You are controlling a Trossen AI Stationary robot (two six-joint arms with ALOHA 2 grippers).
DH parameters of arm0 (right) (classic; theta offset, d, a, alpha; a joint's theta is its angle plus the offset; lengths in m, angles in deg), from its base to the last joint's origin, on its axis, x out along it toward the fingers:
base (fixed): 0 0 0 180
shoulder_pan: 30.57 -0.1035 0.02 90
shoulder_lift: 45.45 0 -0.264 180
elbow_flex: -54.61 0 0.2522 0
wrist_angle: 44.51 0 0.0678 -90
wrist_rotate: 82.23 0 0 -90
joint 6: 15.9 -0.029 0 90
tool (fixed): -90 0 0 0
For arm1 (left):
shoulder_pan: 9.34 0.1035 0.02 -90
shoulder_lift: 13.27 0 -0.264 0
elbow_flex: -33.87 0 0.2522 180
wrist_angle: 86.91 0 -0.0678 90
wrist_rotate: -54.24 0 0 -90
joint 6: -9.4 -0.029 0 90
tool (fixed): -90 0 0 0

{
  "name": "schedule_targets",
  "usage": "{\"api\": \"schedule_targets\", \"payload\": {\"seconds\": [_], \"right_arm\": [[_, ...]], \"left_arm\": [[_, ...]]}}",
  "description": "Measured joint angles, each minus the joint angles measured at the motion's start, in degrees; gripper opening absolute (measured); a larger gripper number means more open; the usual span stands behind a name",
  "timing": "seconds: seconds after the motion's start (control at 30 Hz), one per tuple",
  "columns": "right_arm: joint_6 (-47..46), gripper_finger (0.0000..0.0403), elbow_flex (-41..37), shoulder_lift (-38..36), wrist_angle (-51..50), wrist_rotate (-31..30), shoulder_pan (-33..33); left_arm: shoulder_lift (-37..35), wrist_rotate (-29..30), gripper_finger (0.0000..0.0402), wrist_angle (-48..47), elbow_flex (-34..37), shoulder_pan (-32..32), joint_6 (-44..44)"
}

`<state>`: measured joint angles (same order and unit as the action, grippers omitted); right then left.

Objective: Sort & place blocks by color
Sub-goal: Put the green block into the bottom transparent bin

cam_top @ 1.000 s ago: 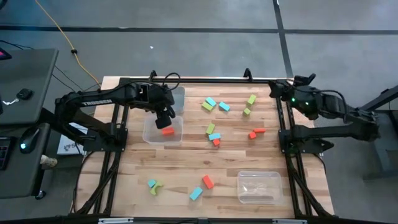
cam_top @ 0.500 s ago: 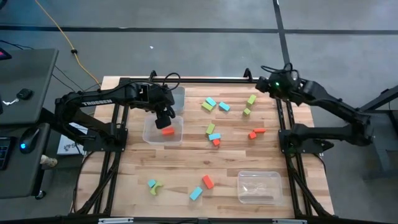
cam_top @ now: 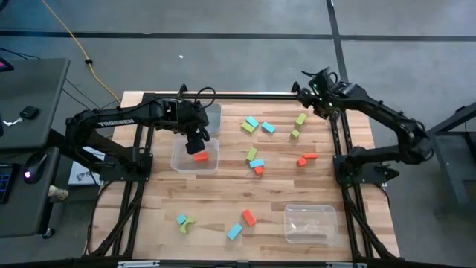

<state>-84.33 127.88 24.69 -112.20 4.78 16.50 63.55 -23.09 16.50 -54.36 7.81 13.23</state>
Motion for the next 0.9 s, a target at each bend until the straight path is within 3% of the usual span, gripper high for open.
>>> {"api": "schedule_targets", "payload": {"seconds": [0.3,0.9], "right_arm": [[4.2,0.0227,0.0,9.9,4.0,7.8,5.9],[4.0,0.0227,0.0,22.3,4.1,9.2,7.0]], "left_arm": [[0.0,0.0,0.0186,0.1,0.0,0.0,0.5],[0.0,0.0,0.0186,0.1,0.0,0.0,0.5]]}}
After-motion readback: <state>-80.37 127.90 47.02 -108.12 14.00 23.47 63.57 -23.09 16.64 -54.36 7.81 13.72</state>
